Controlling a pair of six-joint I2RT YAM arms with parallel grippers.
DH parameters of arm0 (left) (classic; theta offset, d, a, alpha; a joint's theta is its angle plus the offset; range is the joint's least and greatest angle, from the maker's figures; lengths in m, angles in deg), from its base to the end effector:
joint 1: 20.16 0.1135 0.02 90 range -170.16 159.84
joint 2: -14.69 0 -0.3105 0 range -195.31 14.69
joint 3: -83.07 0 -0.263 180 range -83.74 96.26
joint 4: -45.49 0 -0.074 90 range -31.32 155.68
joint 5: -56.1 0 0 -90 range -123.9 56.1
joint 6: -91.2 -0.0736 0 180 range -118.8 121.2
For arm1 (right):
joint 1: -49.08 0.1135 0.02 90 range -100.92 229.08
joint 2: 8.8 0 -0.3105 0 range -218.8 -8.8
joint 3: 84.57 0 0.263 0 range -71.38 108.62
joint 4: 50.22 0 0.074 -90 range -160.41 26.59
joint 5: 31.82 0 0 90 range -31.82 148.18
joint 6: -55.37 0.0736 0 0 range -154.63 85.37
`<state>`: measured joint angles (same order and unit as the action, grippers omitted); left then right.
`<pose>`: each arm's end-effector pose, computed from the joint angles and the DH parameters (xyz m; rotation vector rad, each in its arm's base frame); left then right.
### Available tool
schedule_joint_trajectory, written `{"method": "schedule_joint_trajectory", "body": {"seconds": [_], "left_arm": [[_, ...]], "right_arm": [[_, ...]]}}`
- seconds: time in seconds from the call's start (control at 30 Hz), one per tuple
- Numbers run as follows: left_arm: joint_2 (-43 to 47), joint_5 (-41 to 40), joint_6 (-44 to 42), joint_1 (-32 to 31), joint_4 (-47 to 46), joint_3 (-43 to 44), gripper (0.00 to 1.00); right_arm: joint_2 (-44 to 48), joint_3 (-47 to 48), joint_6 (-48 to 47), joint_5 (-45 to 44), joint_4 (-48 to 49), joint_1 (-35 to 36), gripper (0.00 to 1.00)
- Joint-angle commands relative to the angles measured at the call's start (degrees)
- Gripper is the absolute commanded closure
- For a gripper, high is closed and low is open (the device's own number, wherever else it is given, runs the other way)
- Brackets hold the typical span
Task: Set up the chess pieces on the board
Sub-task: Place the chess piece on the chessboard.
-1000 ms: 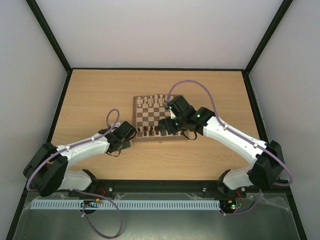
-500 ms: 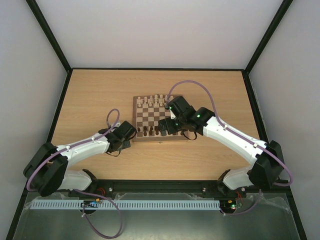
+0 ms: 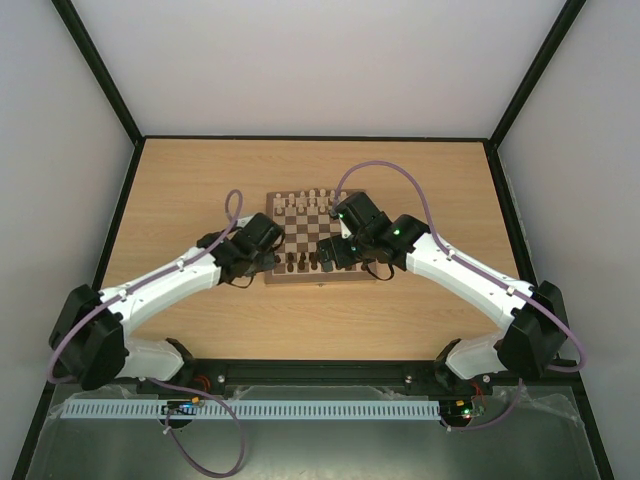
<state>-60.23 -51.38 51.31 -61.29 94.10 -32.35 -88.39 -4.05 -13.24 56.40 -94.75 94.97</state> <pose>0.2197 -0.1625 0.2426 -0.3071 2.5247 -0.2313 0.2339 0.2380 0.3214 -0.4930 2.3457 0.5381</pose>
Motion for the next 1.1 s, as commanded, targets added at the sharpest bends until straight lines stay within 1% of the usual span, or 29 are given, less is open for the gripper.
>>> {"method": "schedule_joint_trajectory", "body": {"seconds": [0.0,0.2,0.83,1.07], "left_arm": [[-4.92,1.13,-3.05,-1.98,1.13,4.18,0.87],[-9.75,2.58,-4.43,-2.57,-1.71,6.26,0.87],[-14.52,3.11,-5.15,-3.91,-4.78,7.02,0.87],[-16.39,1.6,-4.46,-4.82,-5.08,8.1,0.87]], "right_arm": [[0.07,0.28,-0.58,-0.75,-0.94,0.45,0.01],[-0.21,0.56,-0.7,-1.43,-1.31,0.45,0.01],[-0.75,0.43,-0.69,-1.67,-1.35,0.43,0.01],[-0.56,0.02,-0.64,-1.64,-1.24,0.48,0.01]]}}
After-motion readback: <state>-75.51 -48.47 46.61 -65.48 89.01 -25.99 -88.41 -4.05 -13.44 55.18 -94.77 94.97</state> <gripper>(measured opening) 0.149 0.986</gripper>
